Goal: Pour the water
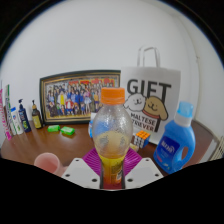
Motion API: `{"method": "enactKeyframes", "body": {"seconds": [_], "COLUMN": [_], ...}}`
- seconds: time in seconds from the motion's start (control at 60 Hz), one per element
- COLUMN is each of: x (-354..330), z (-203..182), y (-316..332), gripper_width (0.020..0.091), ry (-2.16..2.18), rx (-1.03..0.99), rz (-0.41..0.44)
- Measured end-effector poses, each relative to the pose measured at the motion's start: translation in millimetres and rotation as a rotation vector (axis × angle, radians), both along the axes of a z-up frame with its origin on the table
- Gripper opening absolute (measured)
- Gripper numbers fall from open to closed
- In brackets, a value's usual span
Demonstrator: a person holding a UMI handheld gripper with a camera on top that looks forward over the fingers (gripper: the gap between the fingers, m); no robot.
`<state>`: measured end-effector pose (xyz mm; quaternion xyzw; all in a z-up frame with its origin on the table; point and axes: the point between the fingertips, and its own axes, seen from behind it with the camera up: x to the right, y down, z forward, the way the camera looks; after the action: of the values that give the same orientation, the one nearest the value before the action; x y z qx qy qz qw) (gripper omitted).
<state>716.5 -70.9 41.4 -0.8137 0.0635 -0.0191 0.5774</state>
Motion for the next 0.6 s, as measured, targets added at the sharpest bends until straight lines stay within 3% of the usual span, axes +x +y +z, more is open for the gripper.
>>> {"method": "enactKeyframes", "body": {"seconds": [0.183, 0.3, 0.417, 0.45, 0.533, 0.567, 0.6], "x": [16, 18, 17, 16, 10, 8, 9], "z": [-62, -59, -59, -60, -66, -65, -62], "y": [-4, -6, -7, -8, -12, -16, -21], "gripper_width": [0.0239, 0.0244, 0.0424, 0.0510, 0.0866, 0.0819, 0.0839], "ry": [0.021, 0.037, 0.011, 0.005, 0.022, 0.029, 0.033], "rx": [-0.070, -0.030, -0.044, -0.055, -0.107, -0.124, -0.133], "rz": [-0.040, -0.063, -0.077, -0.078, -0.066, -0.077, -0.091]}}
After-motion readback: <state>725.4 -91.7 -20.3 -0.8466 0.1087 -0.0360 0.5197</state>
